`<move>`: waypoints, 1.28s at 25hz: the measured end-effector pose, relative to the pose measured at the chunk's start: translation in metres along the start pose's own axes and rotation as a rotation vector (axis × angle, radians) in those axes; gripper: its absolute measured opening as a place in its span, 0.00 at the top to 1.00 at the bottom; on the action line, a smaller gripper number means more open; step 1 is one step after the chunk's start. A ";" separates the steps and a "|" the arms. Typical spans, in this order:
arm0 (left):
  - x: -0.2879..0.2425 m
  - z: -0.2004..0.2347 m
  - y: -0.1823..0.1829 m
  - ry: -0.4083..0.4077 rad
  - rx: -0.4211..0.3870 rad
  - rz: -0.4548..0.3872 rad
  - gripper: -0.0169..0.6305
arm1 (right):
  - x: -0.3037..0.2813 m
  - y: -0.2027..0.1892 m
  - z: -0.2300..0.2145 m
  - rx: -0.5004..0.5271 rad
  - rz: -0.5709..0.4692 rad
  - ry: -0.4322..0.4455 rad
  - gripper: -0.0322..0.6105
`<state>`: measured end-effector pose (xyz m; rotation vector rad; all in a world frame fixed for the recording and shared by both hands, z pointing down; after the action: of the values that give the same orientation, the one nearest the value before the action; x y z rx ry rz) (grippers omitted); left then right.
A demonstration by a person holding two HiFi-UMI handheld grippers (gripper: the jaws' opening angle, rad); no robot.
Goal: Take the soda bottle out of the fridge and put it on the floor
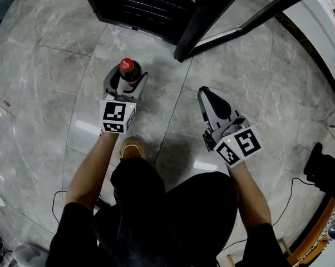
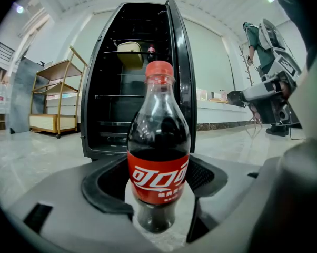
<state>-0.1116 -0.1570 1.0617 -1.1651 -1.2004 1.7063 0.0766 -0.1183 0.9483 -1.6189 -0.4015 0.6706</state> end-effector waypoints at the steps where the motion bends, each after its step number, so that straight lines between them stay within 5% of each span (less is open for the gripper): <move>1: 0.001 0.000 0.002 0.002 -0.001 -0.005 0.49 | 0.000 0.001 -0.001 0.000 0.001 -0.007 0.91; 25: 0.084 -0.031 0.147 -0.074 0.043 -0.006 0.49 | 0.012 0.120 0.000 -0.029 -0.096 -0.079 0.91; 32: 0.089 -0.040 0.251 -0.120 0.043 0.014 0.49 | 0.013 0.210 0.003 -0.034 -0.056 -0.079 0.91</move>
<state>-0.1180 -0.1376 0.7932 -1.0610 -1.2236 1.8253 0.0596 -0.1424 0.7398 -1.6112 -0.5166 0.6897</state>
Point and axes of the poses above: the fingertips, and each gripper's own axes: x backward along the fingers, z to its left, y out of its top, the point moved 1 cm from there along x, backward along the fingers, and after that the axes turned 9 degrees about x, right-handed, at the moved point
